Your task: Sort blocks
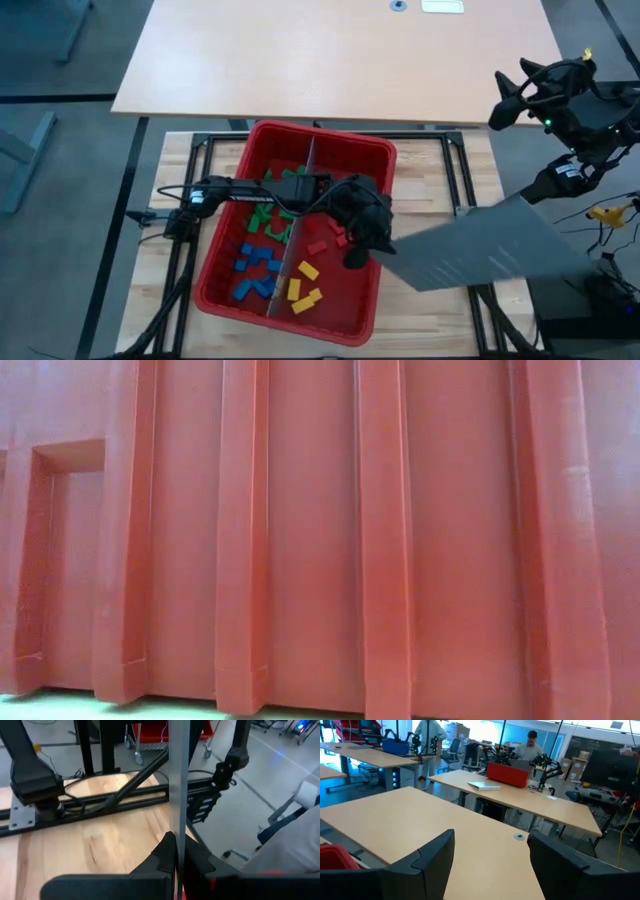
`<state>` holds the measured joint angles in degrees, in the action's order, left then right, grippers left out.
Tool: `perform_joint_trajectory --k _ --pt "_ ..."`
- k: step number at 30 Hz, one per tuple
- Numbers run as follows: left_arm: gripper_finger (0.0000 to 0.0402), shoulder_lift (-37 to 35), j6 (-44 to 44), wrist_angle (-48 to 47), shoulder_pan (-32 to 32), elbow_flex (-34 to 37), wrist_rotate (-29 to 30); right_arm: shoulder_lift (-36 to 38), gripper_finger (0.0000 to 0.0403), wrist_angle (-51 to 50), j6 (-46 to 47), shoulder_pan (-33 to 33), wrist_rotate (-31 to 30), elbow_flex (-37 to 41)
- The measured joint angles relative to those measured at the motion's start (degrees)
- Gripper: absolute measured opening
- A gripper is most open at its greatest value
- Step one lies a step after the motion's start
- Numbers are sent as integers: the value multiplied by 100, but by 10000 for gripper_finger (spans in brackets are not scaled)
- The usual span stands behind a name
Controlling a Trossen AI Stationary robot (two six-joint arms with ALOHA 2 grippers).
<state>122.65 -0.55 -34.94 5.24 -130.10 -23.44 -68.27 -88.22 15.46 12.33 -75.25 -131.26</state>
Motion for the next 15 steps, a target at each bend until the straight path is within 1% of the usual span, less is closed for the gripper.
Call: perform_joint_trajectory --k 4,6,12,15 --pt "0 13 -245 182 2 6 -7 -2 226 69 -115 -1 -3 0" --pt "0 13 -376 419 2 42 -3 -2 224 69 -115 -1 -3 0" --pt "0 13 -820 484 -9 61 14 -2 228 69 -109 -1 -5 0" --pt "0 13 -1044 488 -31 61 209 -2 228 69 -104 -1 -3 0"
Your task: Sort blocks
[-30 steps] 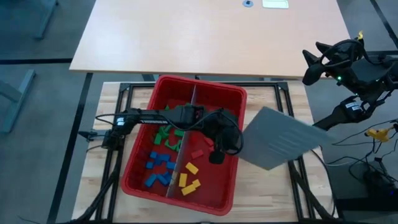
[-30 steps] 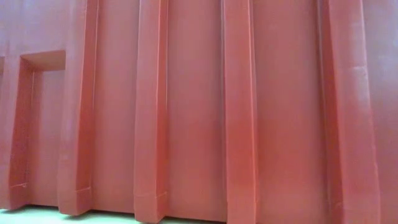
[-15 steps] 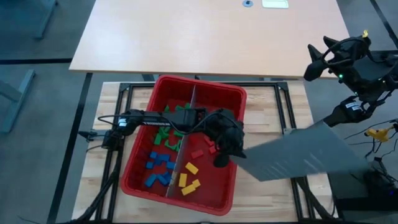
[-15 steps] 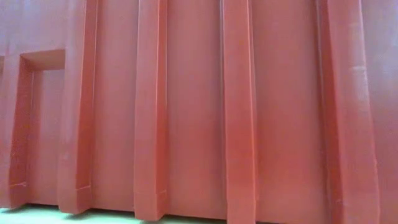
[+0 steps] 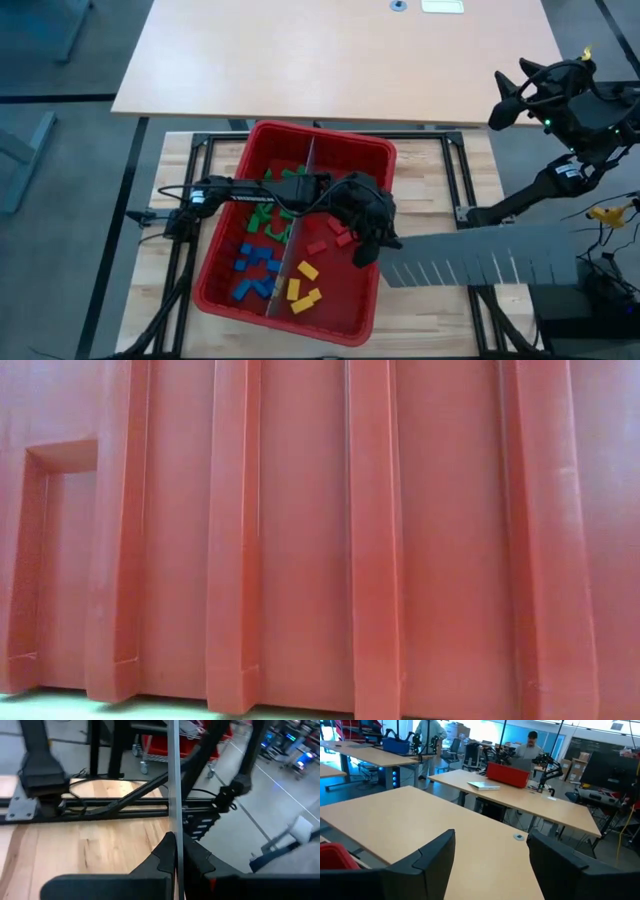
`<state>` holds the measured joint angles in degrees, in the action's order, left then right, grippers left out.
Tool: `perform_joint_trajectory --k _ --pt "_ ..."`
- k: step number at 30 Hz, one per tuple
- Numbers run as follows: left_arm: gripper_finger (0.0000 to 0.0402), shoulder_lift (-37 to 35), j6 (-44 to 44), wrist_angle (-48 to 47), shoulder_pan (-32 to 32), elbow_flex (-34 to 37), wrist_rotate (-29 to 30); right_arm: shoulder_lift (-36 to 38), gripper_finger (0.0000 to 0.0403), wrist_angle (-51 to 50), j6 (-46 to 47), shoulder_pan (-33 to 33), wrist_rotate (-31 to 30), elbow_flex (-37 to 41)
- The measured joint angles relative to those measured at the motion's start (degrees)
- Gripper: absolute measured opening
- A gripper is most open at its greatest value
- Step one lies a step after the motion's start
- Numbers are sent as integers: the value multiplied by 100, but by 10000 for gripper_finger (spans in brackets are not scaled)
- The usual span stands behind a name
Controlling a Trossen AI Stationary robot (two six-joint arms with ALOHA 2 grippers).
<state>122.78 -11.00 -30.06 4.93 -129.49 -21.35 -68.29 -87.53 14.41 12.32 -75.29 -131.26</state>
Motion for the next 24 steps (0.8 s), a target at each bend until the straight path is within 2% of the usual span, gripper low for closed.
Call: perform_joint_trajectory --k 5,13,16,24 --pt "0 -2 -599 -157 -33 0 739 -2 220 -2 2 0 0 0" --pt "0 -2 -1979 -501 -233 0 1020 -2 229 -2 4 0 0 0" --pt "0 -5 -2509 -505 -253 0 1369 -2 231 -2 2 0 0 0" --pt "0 -23 -2898 -587 -249 -2 1994 -2 222 -2 7 0 20 0"
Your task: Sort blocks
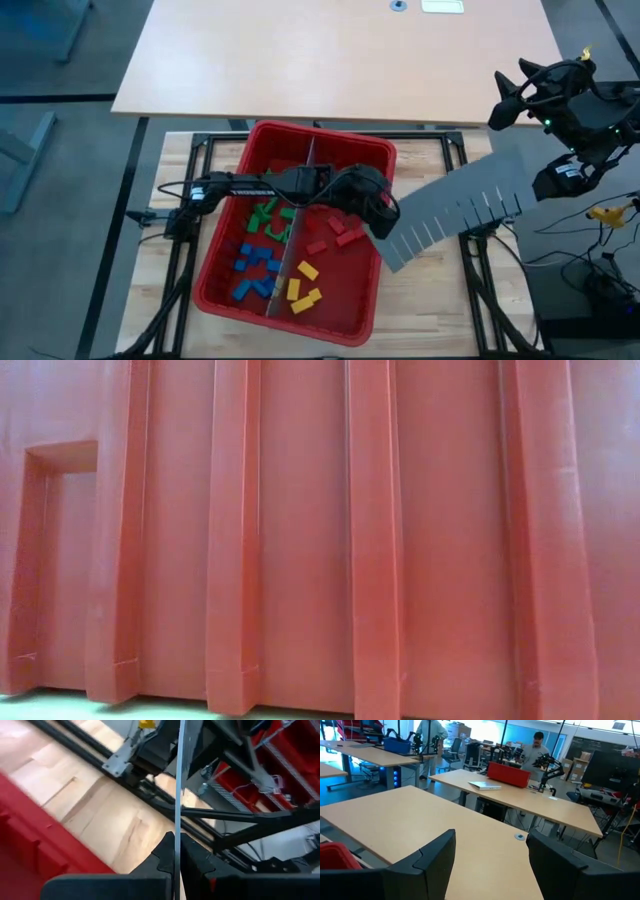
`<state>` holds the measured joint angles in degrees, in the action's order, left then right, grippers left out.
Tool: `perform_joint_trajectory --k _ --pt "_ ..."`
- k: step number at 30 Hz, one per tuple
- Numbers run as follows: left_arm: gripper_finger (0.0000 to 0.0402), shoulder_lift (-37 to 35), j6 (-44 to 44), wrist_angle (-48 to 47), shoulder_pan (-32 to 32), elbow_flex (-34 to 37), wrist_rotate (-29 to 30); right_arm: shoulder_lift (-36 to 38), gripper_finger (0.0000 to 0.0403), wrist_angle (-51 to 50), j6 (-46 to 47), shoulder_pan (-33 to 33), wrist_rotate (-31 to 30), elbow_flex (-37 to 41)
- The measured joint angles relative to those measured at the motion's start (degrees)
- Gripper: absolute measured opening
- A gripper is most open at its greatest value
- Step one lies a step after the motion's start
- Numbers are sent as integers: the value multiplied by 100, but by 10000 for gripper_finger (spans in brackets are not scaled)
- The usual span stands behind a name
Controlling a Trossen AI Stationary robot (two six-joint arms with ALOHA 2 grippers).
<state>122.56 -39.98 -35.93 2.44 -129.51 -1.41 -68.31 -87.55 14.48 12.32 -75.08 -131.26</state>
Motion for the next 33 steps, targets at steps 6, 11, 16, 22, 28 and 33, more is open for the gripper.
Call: perform_joint_trajectory --k 6,11,16,22,28,33 --pt "1 -185 -37 -936 -56 -25 713 -2 227 0 -7 2 8 0" --pt "2 -162 -303 -1223 -210 -9 649 -4 227 -5 -13 0 10 0" --pt "1 -150 -308 -843 -206 -13 260 -2 220 -7 -141 0 10 0" --pt "0 -117 -556 -667 -223 -4 276 -2 221 -7 -147 2 15 0" --pt "26 -117 -357 -608 -219 -4 175 -2 227 -7 -156 0 15 0" --pt "88 -115 -332 -468 -211 4 -126 -2 221 -9 -153 0 15 0"
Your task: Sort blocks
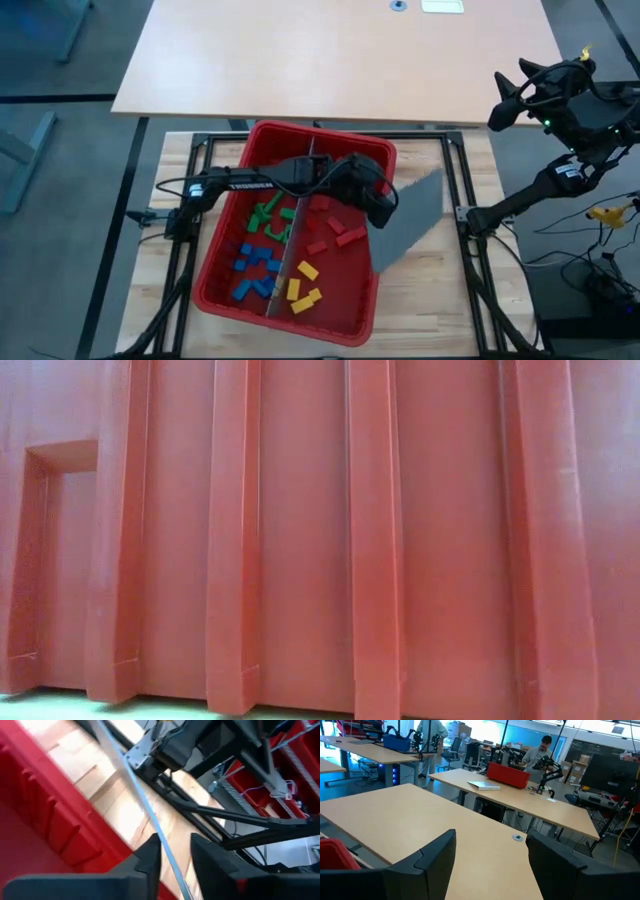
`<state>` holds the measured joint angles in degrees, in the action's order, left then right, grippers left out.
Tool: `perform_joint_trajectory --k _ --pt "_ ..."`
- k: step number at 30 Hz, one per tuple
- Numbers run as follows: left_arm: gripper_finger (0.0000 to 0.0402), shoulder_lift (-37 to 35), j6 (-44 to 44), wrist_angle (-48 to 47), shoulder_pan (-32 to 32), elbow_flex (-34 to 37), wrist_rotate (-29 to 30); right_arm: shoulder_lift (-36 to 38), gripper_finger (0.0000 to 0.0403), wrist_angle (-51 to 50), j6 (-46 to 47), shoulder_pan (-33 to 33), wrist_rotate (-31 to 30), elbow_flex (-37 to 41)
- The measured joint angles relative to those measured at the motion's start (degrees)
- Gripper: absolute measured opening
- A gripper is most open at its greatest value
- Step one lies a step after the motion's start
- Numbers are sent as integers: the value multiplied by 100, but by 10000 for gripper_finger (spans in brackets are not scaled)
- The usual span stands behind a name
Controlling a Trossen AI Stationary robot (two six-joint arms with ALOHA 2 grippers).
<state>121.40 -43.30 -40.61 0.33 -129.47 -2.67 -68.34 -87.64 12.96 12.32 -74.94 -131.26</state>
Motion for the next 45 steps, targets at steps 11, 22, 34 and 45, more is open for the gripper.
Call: perform_joint_trajectory --k 11,22,34,45 --pt "268 -2 229 708 5 -4 -758 -14 229 6 54 0 0 0" --pt "337 -2 485 312 -6 -6 -888 -81 220 7 99 0 55 0" --pt "313 -199 2518 -1545 -156 -13 -817 -136 147 -246 704 2 3024 221" --pt "209 -393 3589 -2239 -174 -13 -79 -368 8 -241 673 2 3698 690"
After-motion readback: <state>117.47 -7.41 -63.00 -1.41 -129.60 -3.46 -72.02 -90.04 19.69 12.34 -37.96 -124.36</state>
